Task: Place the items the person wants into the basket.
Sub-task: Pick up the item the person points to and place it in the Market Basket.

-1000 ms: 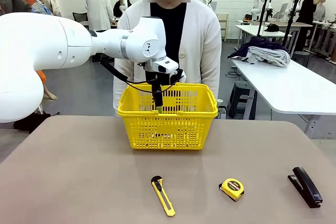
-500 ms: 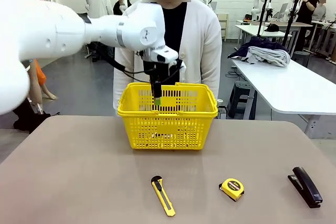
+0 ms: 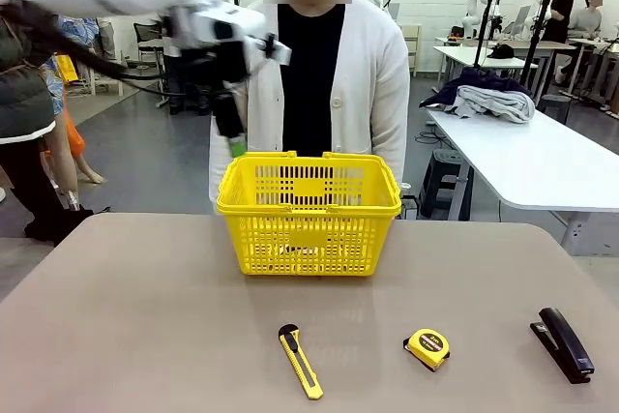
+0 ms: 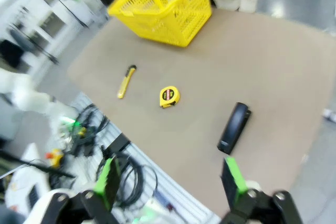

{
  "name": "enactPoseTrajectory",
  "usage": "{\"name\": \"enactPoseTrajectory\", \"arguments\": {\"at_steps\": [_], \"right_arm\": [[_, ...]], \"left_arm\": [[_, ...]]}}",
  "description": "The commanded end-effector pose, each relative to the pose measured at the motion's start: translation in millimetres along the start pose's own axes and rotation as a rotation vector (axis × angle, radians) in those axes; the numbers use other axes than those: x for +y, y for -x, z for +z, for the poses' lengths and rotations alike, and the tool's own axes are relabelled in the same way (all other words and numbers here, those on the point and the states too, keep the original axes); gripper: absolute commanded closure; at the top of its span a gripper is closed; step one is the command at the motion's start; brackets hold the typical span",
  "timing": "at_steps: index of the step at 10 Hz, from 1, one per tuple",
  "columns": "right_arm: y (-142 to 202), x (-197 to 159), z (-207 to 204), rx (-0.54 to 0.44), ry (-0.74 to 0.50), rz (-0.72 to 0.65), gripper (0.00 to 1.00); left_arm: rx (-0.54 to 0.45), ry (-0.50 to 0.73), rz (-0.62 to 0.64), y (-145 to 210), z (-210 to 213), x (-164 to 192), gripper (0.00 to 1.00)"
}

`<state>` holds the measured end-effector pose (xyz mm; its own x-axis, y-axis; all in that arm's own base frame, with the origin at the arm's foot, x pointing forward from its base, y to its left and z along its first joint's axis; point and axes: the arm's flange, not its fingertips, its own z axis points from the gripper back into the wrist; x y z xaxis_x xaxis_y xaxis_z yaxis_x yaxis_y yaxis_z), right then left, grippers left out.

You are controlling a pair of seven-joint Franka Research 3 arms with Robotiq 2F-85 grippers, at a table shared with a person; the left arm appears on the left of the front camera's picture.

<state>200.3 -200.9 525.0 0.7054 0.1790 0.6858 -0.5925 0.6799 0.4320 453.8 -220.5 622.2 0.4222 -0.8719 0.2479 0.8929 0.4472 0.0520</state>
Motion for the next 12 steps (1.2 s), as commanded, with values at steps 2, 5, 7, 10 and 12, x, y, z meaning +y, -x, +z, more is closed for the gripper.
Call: {"name": "enactPoseTrajectory", "arguments": {"at_steps": [2, 5, 7, 10, 12], "right_arm": [[0.1, -0.5, -1.3, -0.022, -0.018, 0.011, 0.0], [0.1, -0.5, -1.3, -0.022, -0.018, 0.011, 0.0], [0.1, -0.5, -1.3, -0.022, -0.018, 0.011, 0.0], [0.1, -0.5, -1.3, -0.022, -0.018, 0.011, 0.0], [0.1, -0.5, -1.3, -0.022, -0.018, 0.011, 0.0]], "left_arm": [[-0.109, -0.073, 0.05, 116.0, 15.5, -38.1, 0.0], [-0.113, -0.058, 0.151, 158.8, 1.0, -34.5, 0.0], [-0.104, -0.058, 0.189, 164.3, -10.5, -33.6, 0.0], [-0.106, -0.04, 0.179, 169.3, -11.3, -32.1, 0.0], [-0.106, -0.04, 0.179, 169.3, -11.3, -32.1, 0.0]]}}
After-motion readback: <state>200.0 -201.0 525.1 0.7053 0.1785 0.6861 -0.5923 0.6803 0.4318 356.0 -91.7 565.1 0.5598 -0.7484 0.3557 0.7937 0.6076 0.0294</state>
